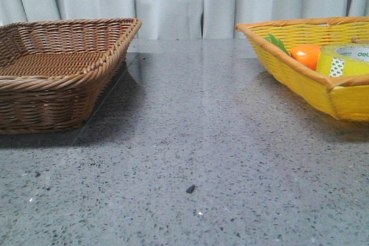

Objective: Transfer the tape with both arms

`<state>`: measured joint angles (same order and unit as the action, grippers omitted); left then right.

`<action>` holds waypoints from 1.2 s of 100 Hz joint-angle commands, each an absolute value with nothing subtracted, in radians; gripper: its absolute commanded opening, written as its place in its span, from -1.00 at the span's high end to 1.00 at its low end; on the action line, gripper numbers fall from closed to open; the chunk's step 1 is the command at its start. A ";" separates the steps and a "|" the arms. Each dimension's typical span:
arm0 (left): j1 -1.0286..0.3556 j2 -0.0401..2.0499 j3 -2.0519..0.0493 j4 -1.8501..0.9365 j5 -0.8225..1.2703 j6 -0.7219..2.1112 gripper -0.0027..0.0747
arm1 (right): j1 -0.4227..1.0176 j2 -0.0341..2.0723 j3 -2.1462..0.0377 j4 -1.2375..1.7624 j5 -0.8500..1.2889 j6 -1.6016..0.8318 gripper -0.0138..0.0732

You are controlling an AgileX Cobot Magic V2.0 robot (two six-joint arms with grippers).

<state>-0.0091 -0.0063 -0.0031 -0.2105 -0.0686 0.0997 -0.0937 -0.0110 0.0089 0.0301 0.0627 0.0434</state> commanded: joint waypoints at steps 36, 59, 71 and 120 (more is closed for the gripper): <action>-0.006 0.271 -0.307 -0.220 0.018 0.093 0.99 | -0.098 0.270 -0.384 0.066 0.322 0.040 0.85; -0.006 0.395 -0.381 -0.220 0.019 0.093 0.99 | -0.096 0.557 -0.636 0.069 0.526 0.040 0.77; -0.006 0.419 -0.389 -0.220 0.019 0.093 0.99 | -0.059 0.709 -0.766 0.074 0.626 0.040 0.44; -0.006 0.421 -0.389 -0.220 0.019 0.093 0.99 | 0.259 1.231 -1.105 0.074 0.845 0.040 -0.06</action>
